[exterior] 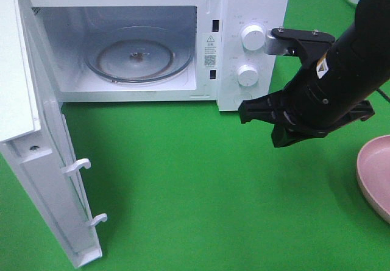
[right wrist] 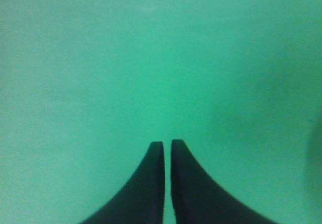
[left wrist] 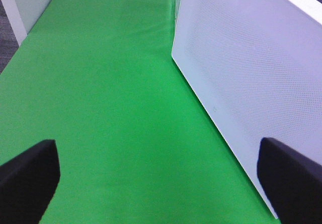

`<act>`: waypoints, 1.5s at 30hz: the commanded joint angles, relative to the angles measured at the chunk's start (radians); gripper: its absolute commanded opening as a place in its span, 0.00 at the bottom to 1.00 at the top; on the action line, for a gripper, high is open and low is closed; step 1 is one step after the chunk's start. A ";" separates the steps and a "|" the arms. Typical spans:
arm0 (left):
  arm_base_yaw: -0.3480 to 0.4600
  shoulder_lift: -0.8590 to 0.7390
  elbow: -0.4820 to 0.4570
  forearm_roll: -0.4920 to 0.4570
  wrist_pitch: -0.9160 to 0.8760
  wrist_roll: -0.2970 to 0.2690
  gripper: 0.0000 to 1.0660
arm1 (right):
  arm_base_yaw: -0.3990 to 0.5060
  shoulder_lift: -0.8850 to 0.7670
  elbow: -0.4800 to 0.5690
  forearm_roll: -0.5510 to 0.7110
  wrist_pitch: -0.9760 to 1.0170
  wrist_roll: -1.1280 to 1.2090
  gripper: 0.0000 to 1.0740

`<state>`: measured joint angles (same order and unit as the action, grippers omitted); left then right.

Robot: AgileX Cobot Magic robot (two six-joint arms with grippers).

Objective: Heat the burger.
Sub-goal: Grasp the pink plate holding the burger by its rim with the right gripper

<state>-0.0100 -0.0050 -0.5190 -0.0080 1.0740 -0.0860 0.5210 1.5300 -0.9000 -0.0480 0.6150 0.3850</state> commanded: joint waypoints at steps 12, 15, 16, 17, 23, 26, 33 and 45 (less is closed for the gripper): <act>0.003 -0.005 0.003 -0.002 -0.007 0.002 0.94 | -0.007 -0.040 -0.033 -0.178 0.232 -0.048 0.81; 0.003 -0.005 0.003 -0.002 -0.007 0.002 0.94 | -0.029 -0.041 -0.033 -0.178 0.235 -0.048 0.92; 0.003 -0.005 0.003 -0.002 -0.007 0.002 0.94 | -0.052 -0.041 -0.033 -0.180 0.243 -0.048 0.90; 0.003 -0.005 0.003 -0.002 -0.007 0.002 0.94 | -0.052 -0.041 -0.033 -0.180 0.243 -0.048 0.90; 0.003 -0.005 0.003 -0.002 -0.007 0.002 0.94 | -0.139 -0.041 -0.033 -0.181 0.259 -0.085 0.84; 0.003 -0.005 0.003 -0.002 -0.007 0.002 0.94 | -0.199 -0.041 -0.033 -0.188 0.260 -0.099 0.80; 0.003 -0.005 0.003 -0.002 -0.007 0.002 0.94 | -0.293 -0.038 -0.033 -0.188 0.260 -0.130 0.77; 0.003 -0.005 0.003 -0.002 -0.007 0.002 0.94 | -0.364 0.042 0.036 -0.179 0.191 -0.157 0.75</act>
<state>-0.0100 -0.0050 -0.5190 -0.0080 1.0740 -0.0860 0.1630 1.5680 -0.8700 -0.2260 0.8210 0.2400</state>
